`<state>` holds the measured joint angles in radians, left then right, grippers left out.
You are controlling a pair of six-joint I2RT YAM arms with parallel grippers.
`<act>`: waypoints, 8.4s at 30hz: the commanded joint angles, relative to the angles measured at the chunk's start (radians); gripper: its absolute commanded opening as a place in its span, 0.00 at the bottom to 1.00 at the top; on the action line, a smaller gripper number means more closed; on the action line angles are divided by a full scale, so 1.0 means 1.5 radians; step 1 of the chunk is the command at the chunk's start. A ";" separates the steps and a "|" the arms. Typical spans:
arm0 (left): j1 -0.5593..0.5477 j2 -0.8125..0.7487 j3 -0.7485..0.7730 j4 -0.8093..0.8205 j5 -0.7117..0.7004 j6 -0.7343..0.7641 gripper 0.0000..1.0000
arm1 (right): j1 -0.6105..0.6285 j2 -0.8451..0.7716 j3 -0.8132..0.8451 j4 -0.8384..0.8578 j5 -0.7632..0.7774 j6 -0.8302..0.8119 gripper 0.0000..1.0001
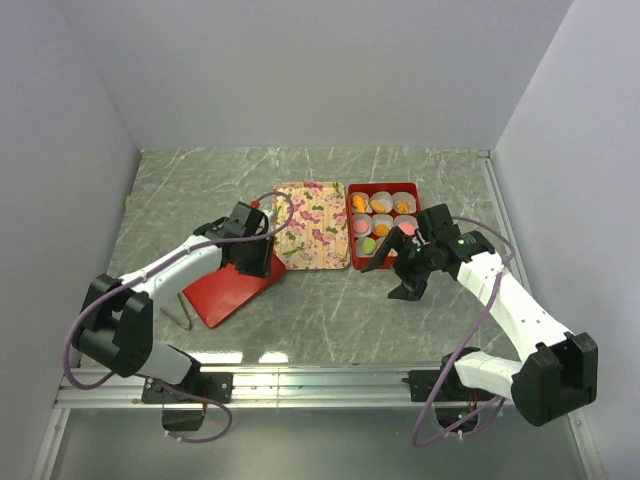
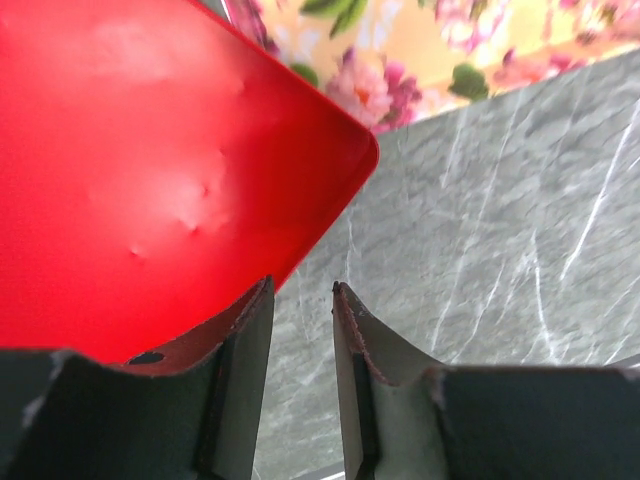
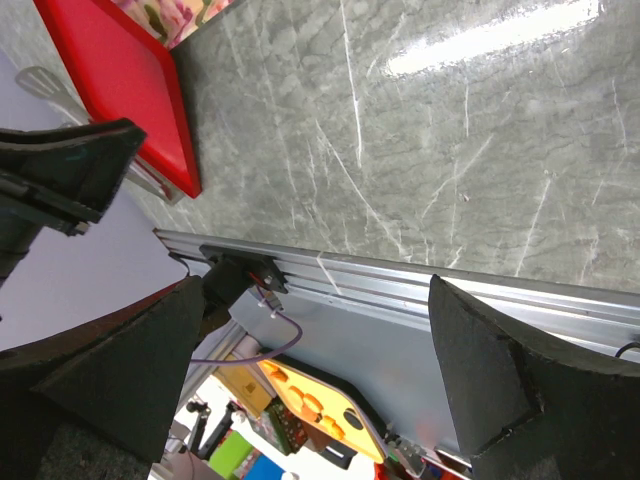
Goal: Pack the cookies
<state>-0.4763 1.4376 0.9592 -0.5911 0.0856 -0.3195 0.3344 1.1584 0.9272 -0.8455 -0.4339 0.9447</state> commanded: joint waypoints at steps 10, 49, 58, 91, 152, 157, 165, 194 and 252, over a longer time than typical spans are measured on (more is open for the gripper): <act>-0.026 0.105 -0.005 0.006 -0.017 0.003 0.33 | 0.003 -0.035 -0.035 0.012 0.015 -0.004 1.00; 0.059 -0.028 0.378 0.493 0.542 -0.426 0.00 | -0.143 -0.020 0.058 0.547 -0.280 0.189 1.00; 0.074 0.138 0.403 1.271 0.587 -1.018 0.00 | -0.196 0.059 0.028 0.743 -0.366 0.293 1.00; 0.066 0.239 0.474 1.637 0.362 -1.315 0.01 | -0.045 0.459 0.159 1.667 -0.308 0.962 1.00; 0.071 0.246 0.106 1.637 0.373 -1.236 0.22 | -0.259 0.198 -0.017 1.656 -0.178 1.032 0.00; 0.071 0.285 0.063 1.637 0.400 -1.220 0.21 | -0.320 0.188 -0.133 1.649 -0.225 0.998 0.00; 0.067 0.342 0.022 1.599 0.443 -1.171 0.31 | -0.365 0.269 -0.154 1.576 -0.349 0.868 0.00; -0.071 0.393 0.518 0.107 0.017 -0.251 0.99 | -0.389 0.450 0.073 1.084 -0.334 0.428 0.00; -0.086 0.503 0.521 0.220 0.155 -0.270 0.95 | -0.367 0.447 0.258 0.217 -0.107 -0.096 0.44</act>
<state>-0.6029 2.1918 1.7054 -0.2955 0.3092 -0.7265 -0.2203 1.8351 1.2751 -0.2840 -0.6567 0.9180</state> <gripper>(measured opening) 0.955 0.438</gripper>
